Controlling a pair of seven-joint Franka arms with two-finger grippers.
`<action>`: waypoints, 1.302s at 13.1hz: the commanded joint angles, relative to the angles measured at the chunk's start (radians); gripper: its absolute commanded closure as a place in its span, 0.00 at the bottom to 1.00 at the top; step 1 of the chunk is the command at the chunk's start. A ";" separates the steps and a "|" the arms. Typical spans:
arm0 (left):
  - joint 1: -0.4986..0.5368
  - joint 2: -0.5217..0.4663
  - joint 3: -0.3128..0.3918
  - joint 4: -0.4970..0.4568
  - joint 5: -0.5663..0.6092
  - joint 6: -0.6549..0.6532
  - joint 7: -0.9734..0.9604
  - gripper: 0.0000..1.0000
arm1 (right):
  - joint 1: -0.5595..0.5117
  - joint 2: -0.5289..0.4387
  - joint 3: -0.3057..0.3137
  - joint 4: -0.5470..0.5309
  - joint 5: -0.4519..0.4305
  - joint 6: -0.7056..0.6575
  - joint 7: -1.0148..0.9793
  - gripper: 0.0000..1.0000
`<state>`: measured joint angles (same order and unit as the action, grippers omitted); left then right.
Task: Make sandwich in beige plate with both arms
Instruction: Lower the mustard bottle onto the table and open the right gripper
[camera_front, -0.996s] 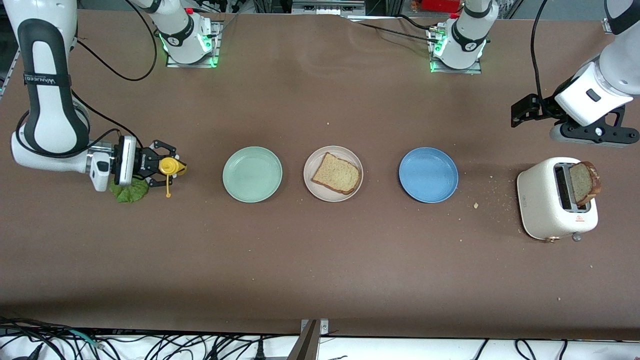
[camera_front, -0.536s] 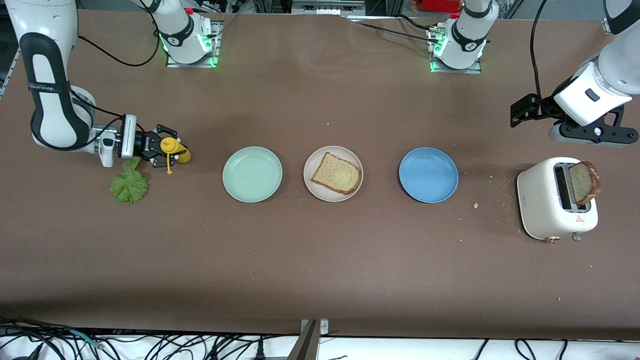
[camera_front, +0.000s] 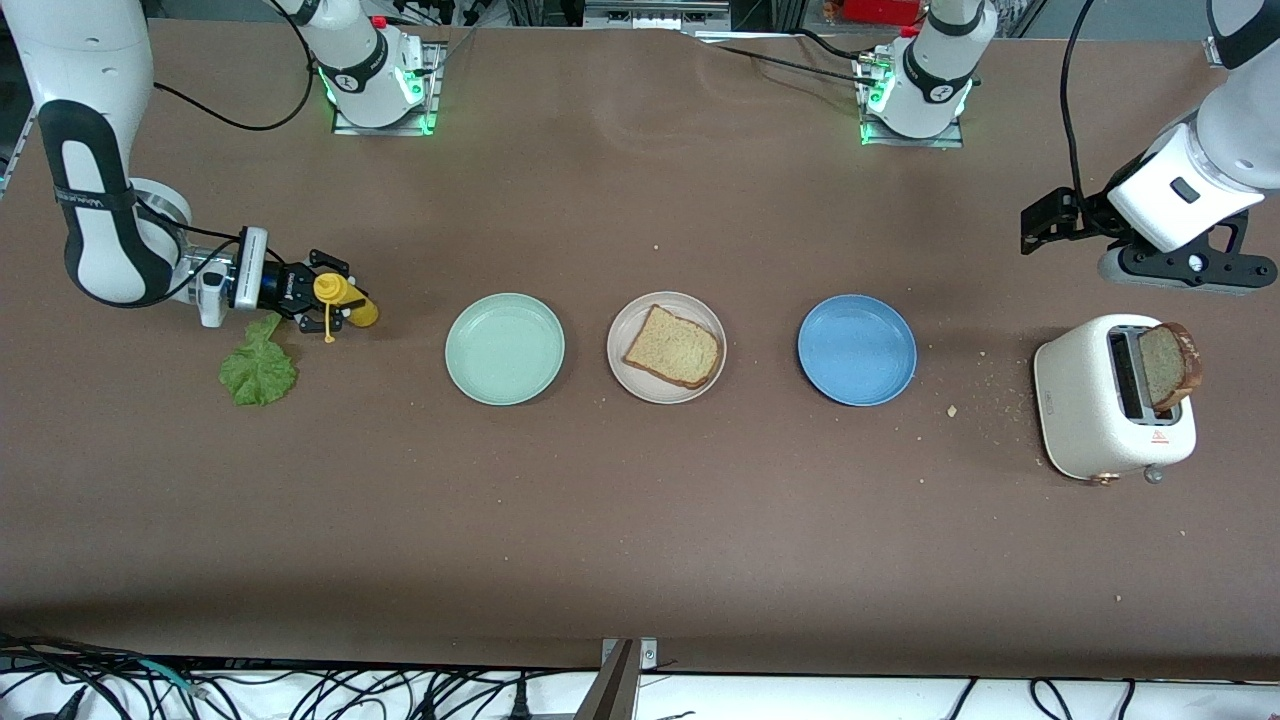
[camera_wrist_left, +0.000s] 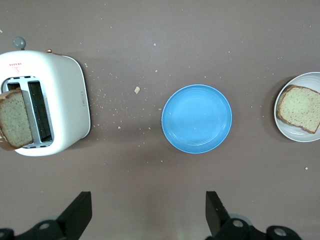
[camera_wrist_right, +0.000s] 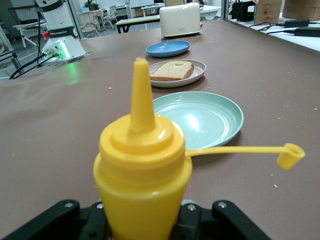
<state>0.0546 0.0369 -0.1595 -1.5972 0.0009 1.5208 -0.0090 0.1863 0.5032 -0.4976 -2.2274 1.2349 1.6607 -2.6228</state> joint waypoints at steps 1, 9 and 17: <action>0.005 -0.005 -0.003 0.009 -0.009 -0.016 -0.005 0.00 | 0.001 0.017 0.001 0.005 0.040 -0.039 -0.026 1.00; 0.004 -0.005 -0.005 0.011 -0.009 -0.016 -0.005 0.00 | 0.001 0.037 0.002 0.006 0.060 -0.042 0.013 0.25; 0.004 -0.005 -0.005 0.011 -0.009 -0.016 -0.005 0.00 | -0.022 0.061 -0.012 0.047 0.046 -0.032 0.026 0.03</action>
<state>0.0545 0.0369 -0.1595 -1.5972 0.0009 1.5207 -0.0090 0.1809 0.5385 -0.5040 -2.2101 1.2802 1.6391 -2.6102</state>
